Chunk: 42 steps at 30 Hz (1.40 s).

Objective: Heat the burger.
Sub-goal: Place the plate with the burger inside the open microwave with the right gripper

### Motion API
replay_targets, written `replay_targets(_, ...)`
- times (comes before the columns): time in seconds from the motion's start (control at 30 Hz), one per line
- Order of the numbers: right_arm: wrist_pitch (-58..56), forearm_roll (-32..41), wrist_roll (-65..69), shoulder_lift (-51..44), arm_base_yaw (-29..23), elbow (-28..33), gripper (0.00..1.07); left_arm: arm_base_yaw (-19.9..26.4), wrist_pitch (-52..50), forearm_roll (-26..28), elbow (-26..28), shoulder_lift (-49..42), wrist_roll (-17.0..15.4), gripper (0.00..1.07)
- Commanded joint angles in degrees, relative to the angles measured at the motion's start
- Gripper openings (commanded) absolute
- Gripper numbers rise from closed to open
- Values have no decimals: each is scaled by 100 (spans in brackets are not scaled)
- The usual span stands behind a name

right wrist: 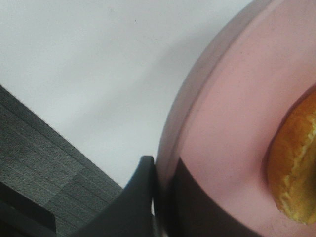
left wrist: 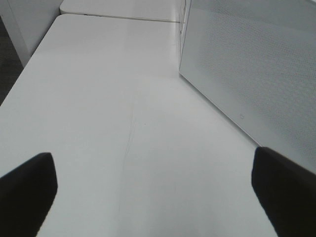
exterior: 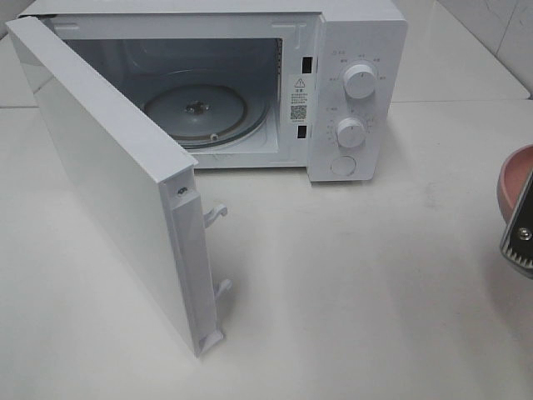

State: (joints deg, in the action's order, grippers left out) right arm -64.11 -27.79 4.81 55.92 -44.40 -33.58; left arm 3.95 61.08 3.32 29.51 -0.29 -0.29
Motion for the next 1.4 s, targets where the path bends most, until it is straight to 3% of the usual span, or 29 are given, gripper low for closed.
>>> replay_targets(0.03,-17,-338,-309,-63,-11,23,0,6,-11,-6,52,-23,-52,100)
replay_targets(1.1,1112,-332,-3260,-63,-11,23,1,6,-11,-6,52,-23,-52,100)
replay_targets(1.4,1644,-304,-3455,-63,-11,23,1,6,-11,-6,52,-23,-52,100)
